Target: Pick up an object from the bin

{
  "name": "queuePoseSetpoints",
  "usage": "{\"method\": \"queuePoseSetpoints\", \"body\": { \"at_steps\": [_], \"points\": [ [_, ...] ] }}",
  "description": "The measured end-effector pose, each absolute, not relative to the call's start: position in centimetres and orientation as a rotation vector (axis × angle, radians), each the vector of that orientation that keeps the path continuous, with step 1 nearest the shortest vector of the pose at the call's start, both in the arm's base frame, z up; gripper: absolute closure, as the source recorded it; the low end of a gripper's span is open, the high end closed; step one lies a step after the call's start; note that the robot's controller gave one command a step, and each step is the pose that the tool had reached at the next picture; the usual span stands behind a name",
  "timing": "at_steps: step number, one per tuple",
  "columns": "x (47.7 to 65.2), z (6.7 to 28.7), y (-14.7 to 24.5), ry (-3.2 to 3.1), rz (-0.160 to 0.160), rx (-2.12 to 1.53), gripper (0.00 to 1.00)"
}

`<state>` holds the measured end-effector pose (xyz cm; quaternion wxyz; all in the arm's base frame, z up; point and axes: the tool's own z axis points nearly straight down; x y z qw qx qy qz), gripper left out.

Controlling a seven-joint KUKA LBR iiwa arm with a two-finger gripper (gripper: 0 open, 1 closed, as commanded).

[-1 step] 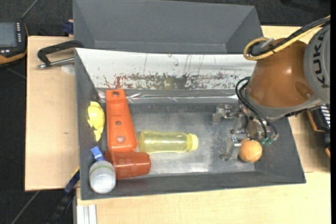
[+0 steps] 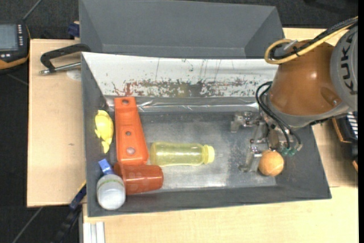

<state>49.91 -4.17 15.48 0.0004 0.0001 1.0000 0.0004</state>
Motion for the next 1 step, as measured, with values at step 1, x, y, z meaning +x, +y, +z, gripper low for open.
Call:
{"method": "queuePoseSetpoints", "body": {
  "at_steps": [1],
  "points": [
    [51.51,13.85,-2.29,3.132,-0.003,-0.133,0.0]
  ]
}}
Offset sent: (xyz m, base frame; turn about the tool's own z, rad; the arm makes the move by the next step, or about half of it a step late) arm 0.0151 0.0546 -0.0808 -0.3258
